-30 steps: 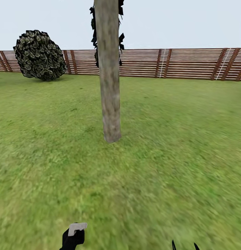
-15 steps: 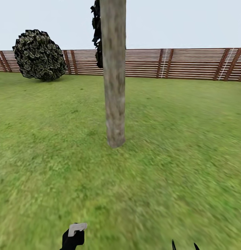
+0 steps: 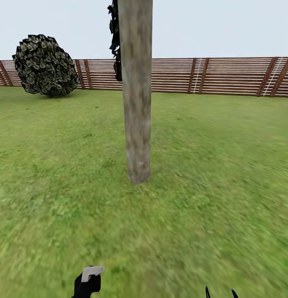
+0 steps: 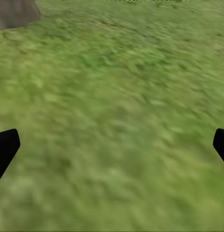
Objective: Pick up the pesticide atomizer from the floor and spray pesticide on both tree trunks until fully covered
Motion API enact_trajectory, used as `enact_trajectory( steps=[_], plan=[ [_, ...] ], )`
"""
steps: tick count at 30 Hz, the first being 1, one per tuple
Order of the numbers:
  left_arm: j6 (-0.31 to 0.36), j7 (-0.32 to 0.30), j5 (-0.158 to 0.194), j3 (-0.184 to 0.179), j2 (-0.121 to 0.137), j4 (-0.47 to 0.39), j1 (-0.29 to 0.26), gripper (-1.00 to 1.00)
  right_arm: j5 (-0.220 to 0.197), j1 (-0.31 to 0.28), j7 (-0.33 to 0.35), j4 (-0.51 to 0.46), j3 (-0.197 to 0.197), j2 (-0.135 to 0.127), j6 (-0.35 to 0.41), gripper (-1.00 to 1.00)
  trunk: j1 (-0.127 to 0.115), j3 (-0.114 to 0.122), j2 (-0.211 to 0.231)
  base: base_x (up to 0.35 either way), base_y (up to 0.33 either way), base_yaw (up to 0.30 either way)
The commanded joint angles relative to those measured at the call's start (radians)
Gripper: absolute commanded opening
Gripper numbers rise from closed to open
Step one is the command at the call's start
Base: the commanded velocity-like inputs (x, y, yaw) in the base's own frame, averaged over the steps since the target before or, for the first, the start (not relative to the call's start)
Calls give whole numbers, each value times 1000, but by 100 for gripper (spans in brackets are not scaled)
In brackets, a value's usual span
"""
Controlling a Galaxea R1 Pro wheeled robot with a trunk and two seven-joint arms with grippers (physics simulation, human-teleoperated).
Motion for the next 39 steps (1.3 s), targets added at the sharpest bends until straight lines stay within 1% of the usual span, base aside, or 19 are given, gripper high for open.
enact_trajectory(
  steps=[1, 8, 17, 19, 20, 21, 22, 23, 24, 25, 28, 29, 30, 32, 35, 38, 39],
  plan=[
    [0, 1, 0, 0, 0, 0, 0, -100, 0, 0, 0, 0, 0, 0, 0, 100, 0, 0, 0, 337, 0, 0],
    [0, 1, 0, 0, 1, -1, -1, -100, 0, 0, 0, 0, 0, 0, 0, 100, 0, 0, 0, 300, 0, 0],
    [0, 1, -1, 0, 3, -6, -1, -100, -2, 0, -1, -1, -1, 4, 0, 100, 0, 0, 0, 34, 0, 0],
    [6, -16, -12, -12, 13, -18, -5, -100, 0, -3, 0, -15, 0, 2, 0, 100, 0, 0, 0, 0, 0, 0],
    [7, -54, -22, -15, 17, -18, -11, -100, 3, -39, 2, -78, 0, 3, 28, 100, 0, 0, 0, 0, 0, 0],
    [8, -77, -29, -15, 18, -18, -13, -100, 9, -55, 3, -106, 1, 3, 79, 100, 0, 0, 0, 0, 0, 0],
    [10, -120, -47, -15, 20, -20, -15, -100, 28, -77, 5, -151, 1, 4, 164, 100, 0, 0, 0, 0, 0, 0],
    [10, -135, -56, -15, 21, -20, -17, -100, 37, -83, 6, -167, 3, 4, 192, 100, 0, 0, 0, 0, 0, 0],
    [12, -167, -77, -15, 25, -21, -23, -100, 59, -92, 9, -197, 11, 4, 243, 100, 0, 0, 0, 0, 0, 0],
    [14, -197, -102, -14, 32, -20, -33, -100, 87, -98, 16, -227, 27, 5, 287, 100, 0, 0, 0, 0, 0, 0],
    [19, -287, -183, -14, 54, -19, -57, -100, 172, -108, 60, -308, 97, 5, 399, 100, 0, 0, 0, 0, 0, 0],
    [20, -321, -210, -14, 60, -18, -65, -100, 192, -109, 82, -331, 119, 6, 436, 100, 0, 0, 0, 0, 0, 0],
    [20, -340, -223, -14, 63, -18, -68, -100, 199, -111, 94, -343, 128, 6, 455, 100, 0, 0, 0, 0, 0, 0],
    [36, -420, -274, -14, 77, -19, -82, -100, 219, -125, 160, -382, 157, 6, 535, 100, 0, 0, 0, 0, 0, 0],
    [104, -543, -347, -14, 95, -20, -98, -100, 230, -169, 307, -414, 183, 6, 644, 100, 0, 0, 0, 0, 0, 0],
    [152, -625, -408, -14, 112, -21, -120, -100, 236, -230, 470, -422, 193, 6, 717, 100, 0, 0, 0, 0, 0, 0],
    [156, -635, -417, -14, 115, -21, -123, -100, 237, -239, 496, -423, 194, 5, 726, 100, 0, 0, 0, 0, 0, 0]
  ],
)
